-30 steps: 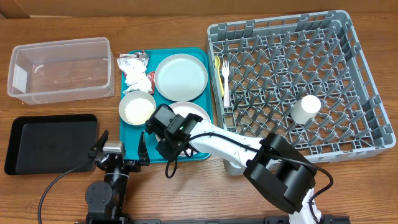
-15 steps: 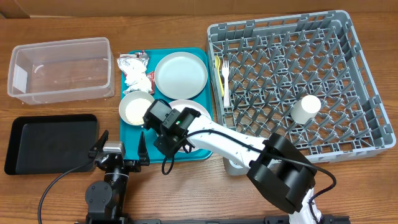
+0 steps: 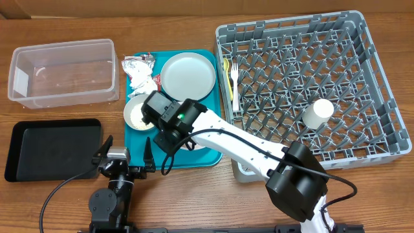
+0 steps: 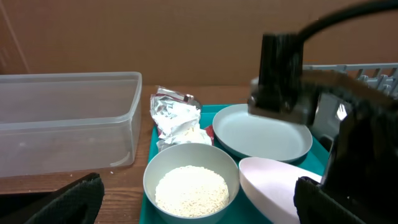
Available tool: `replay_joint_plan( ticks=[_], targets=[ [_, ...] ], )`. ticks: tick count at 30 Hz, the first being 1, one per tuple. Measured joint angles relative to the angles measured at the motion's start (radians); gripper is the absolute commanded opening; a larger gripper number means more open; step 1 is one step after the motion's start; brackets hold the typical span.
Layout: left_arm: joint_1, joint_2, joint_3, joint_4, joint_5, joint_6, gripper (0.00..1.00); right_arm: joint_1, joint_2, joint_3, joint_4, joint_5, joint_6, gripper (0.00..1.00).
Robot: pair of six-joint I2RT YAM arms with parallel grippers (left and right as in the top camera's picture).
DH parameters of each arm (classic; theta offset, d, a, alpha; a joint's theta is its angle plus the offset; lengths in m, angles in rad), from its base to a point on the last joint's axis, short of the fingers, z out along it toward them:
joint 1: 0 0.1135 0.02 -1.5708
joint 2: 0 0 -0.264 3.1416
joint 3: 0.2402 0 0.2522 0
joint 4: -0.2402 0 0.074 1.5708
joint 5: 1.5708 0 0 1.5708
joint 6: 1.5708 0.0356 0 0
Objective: Sort waste into correct bins and load items into the dishwasher rack
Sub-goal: 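Grip the white plate's edge with the right gripper and lift it, then carry the white plate to the rack's back and stand it upright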
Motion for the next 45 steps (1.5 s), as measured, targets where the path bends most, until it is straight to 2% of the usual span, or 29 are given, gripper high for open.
replay_joint_plan(
  ticks=[17,29,33,36,42,45],
  targets=[
    [0.000,0.000,0.000,0.000,0.000,0.000,1.00,0.000,-0.011,0.193,-0.146,0.085,0.000,0.04],
    [0.000,0.000,0.000,0.000,0.000,0.000,1.00,-0.051,-0.191,0.290,-0.174,0.059,0.020,0.04],
    [0.000,0.000,0.000,0.000,0.000,0.000,1.00,-0.184,-0.304,0.323,-0.193,-0.017,0.018,0.04],
    [0.000,0.000,0.000,0.000,0.000,0.000,1.00,-0.370,-0.374,0.337,-0.215,-0.143,-0.008,0.04],
    [0.000,0.000,0.000,0.000,0.000,0.000,1.00,-0.727,-0.369,0.341,-0.300,-0.443,-0.116,0.04],
    [0.000,0.000,0.000,0.000,0.000,0.000,1.00,-0.855,-0.344,0.341,-0.367,-0.562,-0.192,0.04]
  ],
)
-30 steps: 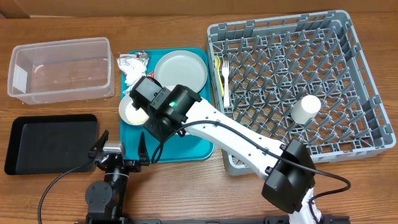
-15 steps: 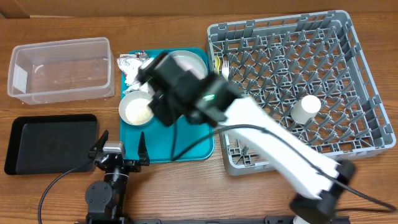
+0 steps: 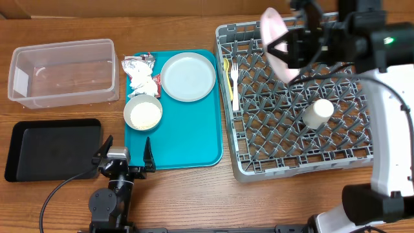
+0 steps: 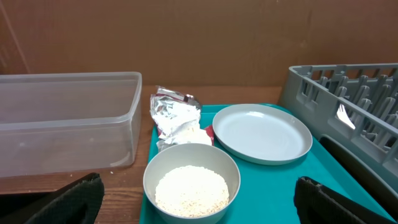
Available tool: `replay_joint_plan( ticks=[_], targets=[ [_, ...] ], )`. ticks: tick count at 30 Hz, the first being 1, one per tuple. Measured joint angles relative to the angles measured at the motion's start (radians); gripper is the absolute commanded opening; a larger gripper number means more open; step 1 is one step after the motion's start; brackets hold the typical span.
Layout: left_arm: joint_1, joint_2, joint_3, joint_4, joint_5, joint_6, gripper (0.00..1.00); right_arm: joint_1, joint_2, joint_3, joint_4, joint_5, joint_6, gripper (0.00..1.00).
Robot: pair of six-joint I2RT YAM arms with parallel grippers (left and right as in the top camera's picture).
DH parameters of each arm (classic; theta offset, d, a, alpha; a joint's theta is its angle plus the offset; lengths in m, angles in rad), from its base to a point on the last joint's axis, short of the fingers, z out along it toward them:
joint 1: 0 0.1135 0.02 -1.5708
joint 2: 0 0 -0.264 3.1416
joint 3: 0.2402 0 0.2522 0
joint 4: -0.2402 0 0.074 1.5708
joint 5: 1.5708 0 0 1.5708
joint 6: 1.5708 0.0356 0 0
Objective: Sort waste into correct bins and load items into the dishwasher rack
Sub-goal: 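Carry the white plate to the rack's back and stand it upright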
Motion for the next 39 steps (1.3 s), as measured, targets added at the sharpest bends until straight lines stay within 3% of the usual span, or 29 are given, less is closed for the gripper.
replay_joint_plan(
  ticks=[3,15,28,39],
  targets=[
    [0.000,0.000,0.000,0.000,0.000,0.000,1.00,-0.110,0.037,0.000,-0.081,-0.102,-0.126,0.04],
    [0.000,0.000,0.000,0.000,0.000,0.000,1.00,-0.219,0.176,-0.011,-0.144,-0.183,-0.383,0.04],
    [0.000,0.000,0.000,0.000,0.000,0.000,1.00,-0.228,0.317,-0.013,-0.127,-0.192,-0.445,0.04],
    [0.000,0.000,0.000,0.000,0.000,0.000,1.00,-0.310,0.331,-0.013,-0.127,-0.215,-0.452,0.04]
  ],
)
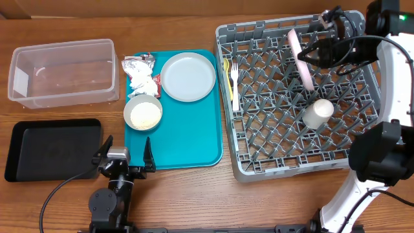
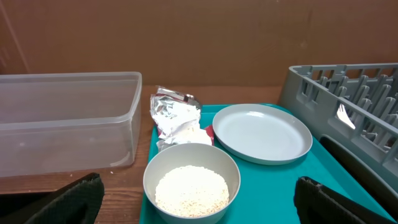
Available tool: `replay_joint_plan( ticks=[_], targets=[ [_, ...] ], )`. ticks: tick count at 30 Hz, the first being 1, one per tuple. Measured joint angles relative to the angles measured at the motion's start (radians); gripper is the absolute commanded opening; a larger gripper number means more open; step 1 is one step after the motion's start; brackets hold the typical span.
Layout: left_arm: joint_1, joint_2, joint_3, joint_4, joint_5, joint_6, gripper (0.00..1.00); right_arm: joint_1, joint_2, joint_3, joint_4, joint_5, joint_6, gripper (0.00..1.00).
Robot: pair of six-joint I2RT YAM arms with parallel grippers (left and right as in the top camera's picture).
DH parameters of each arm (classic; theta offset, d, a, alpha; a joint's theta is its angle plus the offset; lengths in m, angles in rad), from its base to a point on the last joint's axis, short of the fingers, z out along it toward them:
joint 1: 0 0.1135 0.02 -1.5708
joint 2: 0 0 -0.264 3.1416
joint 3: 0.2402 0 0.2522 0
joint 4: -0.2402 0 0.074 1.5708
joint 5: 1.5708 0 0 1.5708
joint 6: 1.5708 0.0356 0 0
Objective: Sort waste into correct bins and load items into the dishwasher rack
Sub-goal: 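Carry the white plate to the rack's back and stand it upright, then move the right gripper to the white plate on the teal tray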
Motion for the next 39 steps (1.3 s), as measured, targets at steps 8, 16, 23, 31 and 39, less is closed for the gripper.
replay_joint_plan(
  ticks=[8,16,23,31,39],
  targets=[
    [0.000,0.000,0.000,0.000,0.000,0.000,1.00,0.000,0.015,0.000,0.023,-0.024,0.000,0.04],
    [0.000,0.000,0.000,0.000,0.000,0.000,1.00,-0.008,0.015,0.000,0.039,-0.034,0.023,0.25],
    [0.000,0.000,0.000,0.000,0.000,0.000,1.00,-0.043,0.020,0.000,0.045,-0.040,0.053,0.26],
    [0.000,0.000,0.000,0.000,0.000,0.000,1.00,-0.062,0.022,0.002,0.018,-0.071,0.089,0.33],
    [0.000,0.000,0.000,0.000,0.000,0.000,1.00,0.055,-0.019,0.030,-0.007,-0.077,0.107,0.33]
  ],
)
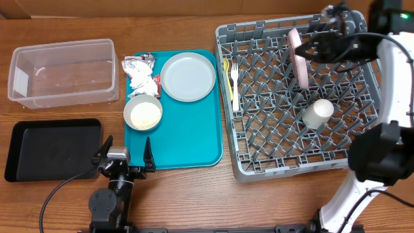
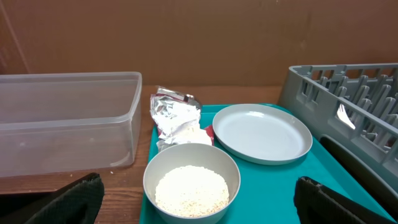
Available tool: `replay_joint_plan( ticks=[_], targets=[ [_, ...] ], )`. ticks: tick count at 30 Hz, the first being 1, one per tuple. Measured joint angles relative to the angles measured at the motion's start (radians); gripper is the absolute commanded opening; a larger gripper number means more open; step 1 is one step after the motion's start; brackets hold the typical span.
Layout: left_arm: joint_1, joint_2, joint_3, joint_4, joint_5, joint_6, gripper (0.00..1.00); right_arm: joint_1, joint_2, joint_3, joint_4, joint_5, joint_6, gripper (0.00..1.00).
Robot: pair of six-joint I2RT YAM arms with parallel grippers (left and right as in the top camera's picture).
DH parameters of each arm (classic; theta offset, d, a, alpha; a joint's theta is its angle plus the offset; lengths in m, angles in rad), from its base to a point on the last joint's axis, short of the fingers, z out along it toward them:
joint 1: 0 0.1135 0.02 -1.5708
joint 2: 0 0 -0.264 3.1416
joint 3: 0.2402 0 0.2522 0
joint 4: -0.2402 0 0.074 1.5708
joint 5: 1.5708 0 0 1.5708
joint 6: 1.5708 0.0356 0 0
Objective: Sort waste into correct bins and load items into the dishwasher rack
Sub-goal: 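Move the right gripper to the white plate on the teal tray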
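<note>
A pink plate [image 1: 299, 59] stands on edge between the tines at the back of the grey dishwasher rack [image 1: 381, 123]. My right gripper [image 1: 315, 45] hovers right beside its right face; from above I cannot make out whether the fingers still clasp it. My left gripper [image 1: 126, 158] [image 2: 198, 190] rests open at the table's front edge, nothing between its fingers. Ahead of it on the teal tray [image 1: 187, 142] are a bowl of rice [image 1: 143, 114] [image 2: 191, 183], a pale plate [image 1: 188, 76] [image 2: 262, 132] and crumpled foil wrappers [image 1: 139, 71] [image 2: 176, 115].
A clear plastic bin [image 1: 63, 72] [image 2: 62, 124] stands at the back left, and a black tray [image 1: 52, 149] lies in front of it. In the rack lie a white cup [image 1: 318, 113] on its side and yellow and white forks [image 1: 231, 81] along the left wall.
The right gripper has shifted a little toward the rack's back edge. The pink plate stays on edge in the rack, barely changed. The left arm and the tray's items have not moved.
The right arm was reaching over the teal tray at a pink plate beside the rice bowl. Then it held that plate in the air above the rack's back. Then the plate stood on edge among the tines with the gripper against it, as it does now.
</note>
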Motion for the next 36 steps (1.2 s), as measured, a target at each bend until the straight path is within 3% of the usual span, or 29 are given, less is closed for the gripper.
replay_joint_plan(
  ticks=[6,10,15,25,36],
  targets=[
    [0.000,0.000,0.000,0.000,0.000,0.000,1.00,0.306,-0.085,0.014,0.097,0.113,0.083,0.38],
    [0.000,0.000,0.000,0.000,0.000,0.000,1.00,0.537,-0.081,0.022,0.197,0.311,0.146,0.45],
    [0.000,0.000,0.000,0.000,0.000,0.000,1.00,0.724,-0.007,0.026,0.285,0.559,0.177,0.44],
    [0.000,0.000,0.000,0.000,0.000,0.000,1.00,0.792,0.282,0.026,0.373,0.769,0.139,0.43],
    [0.000,0.000,0.000,0.000,0.000,0.000,1.00,0.773,0.344,0.026,0.408,0.790,-0.164,0.45]
  ],
)
